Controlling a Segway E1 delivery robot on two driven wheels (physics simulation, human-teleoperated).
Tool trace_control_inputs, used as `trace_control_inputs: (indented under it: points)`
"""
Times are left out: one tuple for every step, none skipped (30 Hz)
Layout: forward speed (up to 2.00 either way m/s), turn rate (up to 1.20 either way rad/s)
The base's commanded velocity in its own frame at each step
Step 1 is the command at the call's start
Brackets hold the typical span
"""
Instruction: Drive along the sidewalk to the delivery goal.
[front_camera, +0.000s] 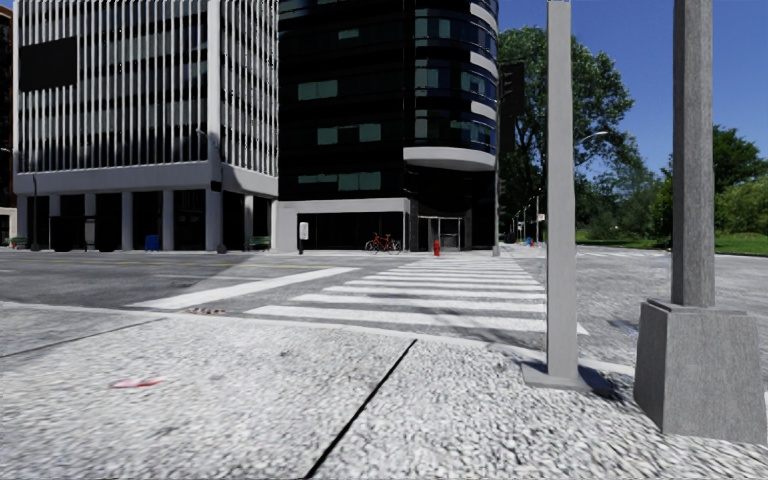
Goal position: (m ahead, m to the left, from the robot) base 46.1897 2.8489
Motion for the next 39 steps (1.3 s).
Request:
trace_control_inputs:
  points:
    - [2.00, 0.00]
    - [2.00, 0.00]
    - [2.00, 0.00]
    - [2.00, 0.00]
    - [2.00, 0.00]
    - [2.00, 0.00]
    - [2.00, 0.00]
    - [2.00, 0.00]
    - [2.00, 0.00]
    - [2.00, 0.00]
    - [2.00, 0.00]
    - [2.00, 0.00]
    - [2.00, 0.00]
    - [2.00, 0.00]
    - [2.00, 0.00]
    - [2.00, 0.00]
    - [2.00, 0.00]
    - [2.00, 0.00]
    - [2.00, 0.00]
    - [2.00, 0.00]
    - [2.00, 0.00]
    - [2.00, 0.00]
    - [2.00, 0.00]
    - [2.00, 0.00]
    - [2.00, 0.00]
    - [2.00, 0.00]
    - [2.00, 0.00]
    - [2.00, -0.02]
    - [2.00, -0.04]
    - [2.00, -0.04]
    - [2.00, -0.07]
    - [2.00, -0.12]
    - [2.00, -0.20]
    - [2.00, -0.20]
    - [2.00, -0.23]
    - [2.00, -0.25]
    - [1.94, -0.26]
    - [1.83, -0.28]
    - [1.83, -0.28]
